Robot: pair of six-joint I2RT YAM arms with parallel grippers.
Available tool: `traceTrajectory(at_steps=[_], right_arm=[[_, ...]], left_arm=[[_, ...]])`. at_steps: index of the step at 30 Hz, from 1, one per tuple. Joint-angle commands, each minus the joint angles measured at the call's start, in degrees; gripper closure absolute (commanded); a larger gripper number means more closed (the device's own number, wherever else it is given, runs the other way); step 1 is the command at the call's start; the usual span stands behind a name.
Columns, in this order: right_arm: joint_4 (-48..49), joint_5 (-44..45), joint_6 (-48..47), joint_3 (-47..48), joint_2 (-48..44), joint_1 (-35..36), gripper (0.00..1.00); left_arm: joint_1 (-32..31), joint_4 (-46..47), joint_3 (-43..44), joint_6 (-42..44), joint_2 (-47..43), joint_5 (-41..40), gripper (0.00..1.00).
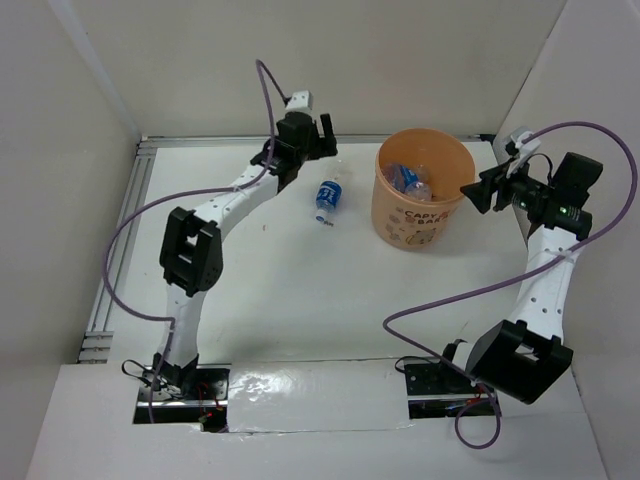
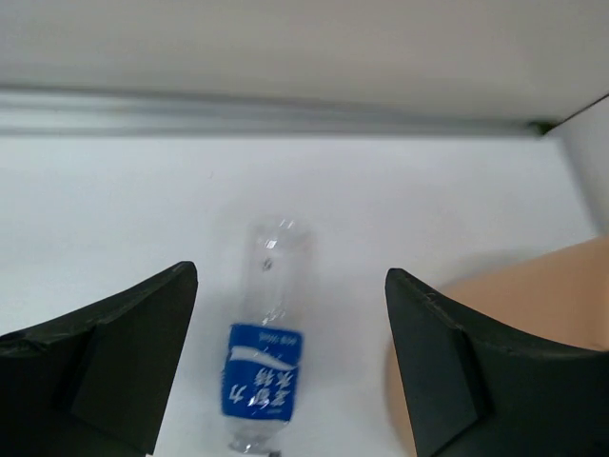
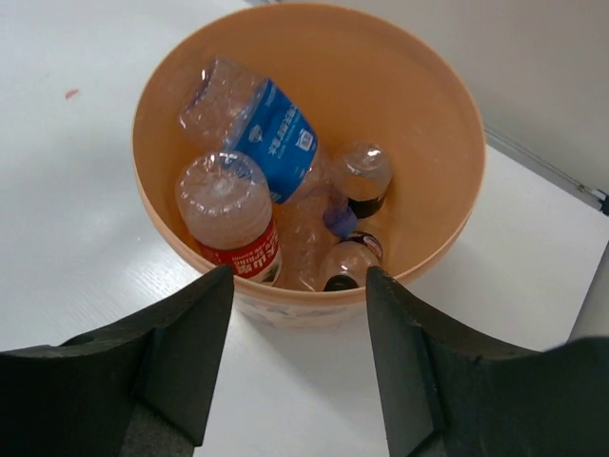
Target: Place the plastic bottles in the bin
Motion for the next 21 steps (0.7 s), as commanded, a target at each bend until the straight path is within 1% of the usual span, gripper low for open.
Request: traceTrajectory(at_steps=[1,7,9,13,14,16,17,18,21], right_arm=[[6.3,-2.4,8.5,4.7,0.1,-1.1,0.35],[5.7,-2.4,9.7,7.2,1.2,-2.2,0.3],[5.7,-2.4,9.7,7.2,1.2,-2.8,0.29],[4.6,-2.9,10.3,7.2,1.2,-3.3,0.28],[4.6,-2.9,10.3,7.2,1.2,-3.9,0.26],[4.1,-2.9,10.3,7.2,1.2,-3.9,0.26],[3.6,-2.9,9.8,6.7,1.2,-3.9,0.26],[3.6,-3.4,9.8,6.7,0.7,-3.9,0.26],[3.1,-3.9,9.3,6.1,0.7,-3.9,0.26]], left_arm=[[-2.2,-4.0,-1.4,3.9,5.3,-1.2,0.07],[-3.4,-2.9,1.5,3.9,10.8,0.3,0.06],[-4.0,-3.6,3.1,3.9,13.4,-0.7,0.06],[-5.8,-7.5,5.1,4.5,17.9,-6.2,0.06],[-5.8,-8.5,5.8,4.5,18.7,-7.6,0.07],[-6.4,-9.3,5.8,4.5,19.4,-9.3,0.11],[-6.4,-10.5,5.2,4.5,19.4,-10.8,0.14],[-6.4,-11.0,3.7,3.8,19.4,-11.5,0.24],[-6.4,-11.0,1.8,3.2,18.9,-11.5,0.37]])
